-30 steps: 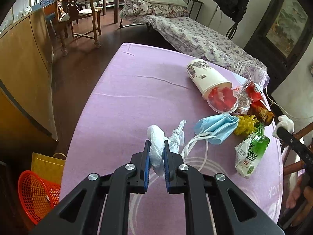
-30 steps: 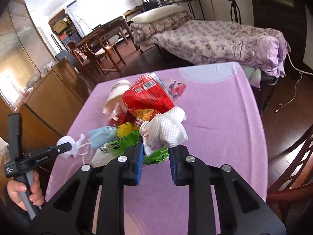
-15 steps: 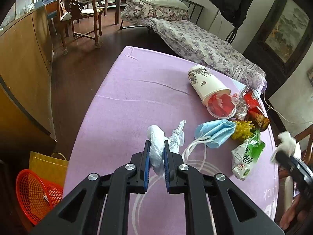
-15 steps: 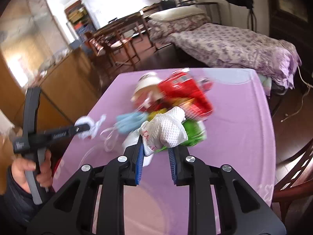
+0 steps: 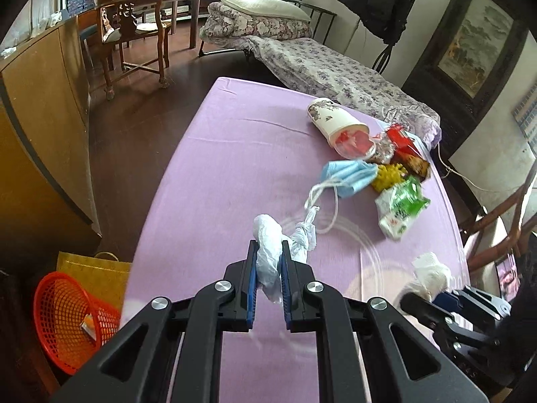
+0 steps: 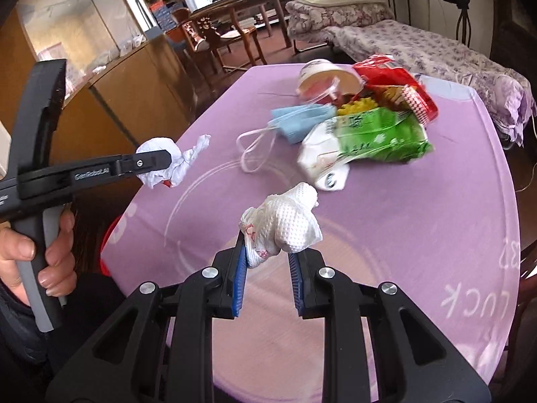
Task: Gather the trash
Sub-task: 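Carry the plastic bag and tissue over the red wastebasket with both grippers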
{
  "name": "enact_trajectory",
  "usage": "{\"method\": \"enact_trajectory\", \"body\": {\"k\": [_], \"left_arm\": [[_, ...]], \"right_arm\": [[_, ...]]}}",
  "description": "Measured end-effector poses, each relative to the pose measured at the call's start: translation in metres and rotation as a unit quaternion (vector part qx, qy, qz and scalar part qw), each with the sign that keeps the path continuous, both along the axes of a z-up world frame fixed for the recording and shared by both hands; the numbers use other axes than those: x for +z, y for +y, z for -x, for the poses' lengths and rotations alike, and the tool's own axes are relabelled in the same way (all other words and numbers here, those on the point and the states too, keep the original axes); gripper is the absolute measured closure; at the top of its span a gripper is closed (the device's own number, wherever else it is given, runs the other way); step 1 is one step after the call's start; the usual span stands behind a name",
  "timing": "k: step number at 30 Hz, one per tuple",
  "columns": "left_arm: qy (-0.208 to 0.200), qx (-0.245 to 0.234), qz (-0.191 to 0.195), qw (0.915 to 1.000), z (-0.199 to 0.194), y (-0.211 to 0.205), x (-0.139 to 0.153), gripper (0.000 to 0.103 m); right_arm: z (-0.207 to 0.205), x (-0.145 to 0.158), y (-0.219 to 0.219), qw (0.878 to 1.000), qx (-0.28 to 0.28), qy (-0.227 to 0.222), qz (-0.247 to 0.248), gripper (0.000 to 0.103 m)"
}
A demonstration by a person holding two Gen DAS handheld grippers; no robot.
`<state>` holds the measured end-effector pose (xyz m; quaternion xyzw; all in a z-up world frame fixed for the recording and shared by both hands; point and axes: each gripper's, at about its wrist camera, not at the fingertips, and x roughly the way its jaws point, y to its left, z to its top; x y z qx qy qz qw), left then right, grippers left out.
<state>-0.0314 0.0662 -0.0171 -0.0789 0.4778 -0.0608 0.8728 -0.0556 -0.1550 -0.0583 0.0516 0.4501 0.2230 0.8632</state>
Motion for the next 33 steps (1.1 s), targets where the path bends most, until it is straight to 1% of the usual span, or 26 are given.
{"method": "enact_trajectory", "body": {"k": [4,6,12,17,25,28,33], "left_arm": [[-0.003,0.001,0.004,1.0000,0.023,0.010,0.008,0.090],[-0.007,0.006,0.010,0.9999,0.034,0.021,0.014,0.090],[-0.024,0.032,0.022,0.9989,0.058,0.057,0.031,0.090],[-0.032,0.057,0.028,0.9974,0.074,0.089,0.037,0.090],[-0.030,0.104,0.031,0.9937,0.095,0.140,0.032,0.090],[-0.026,0.126,0.035,0.9911,0.101,0.163,0.028,0.090],[-0.018,0.165,0.036,0.9854,0.113,0.203,0.019,0.090]], "right_arm": [[0.012,0.003,0.008,1.000,0.008,0.000,-0.001,0.079],[0.017,0.006,0.014,1.000,0.015,0.000,-0.001,0.079],[0.025,0.021,0.040,0.999,0.045,-0.010,-0.004,0.079],[0.029,0.037,0.071,0.996,0.083,-0.022,-0.001,0.079],[0.030,0.050,0.133,0.989,0.142,-0.030,0.021,0.079],[0.028,0.054,0.157,0.985,0.165,-0.033,0.028,0.079],[0.029,0.060,0.207,0.975,0.213,-0.039,0.044,0.079]]}}
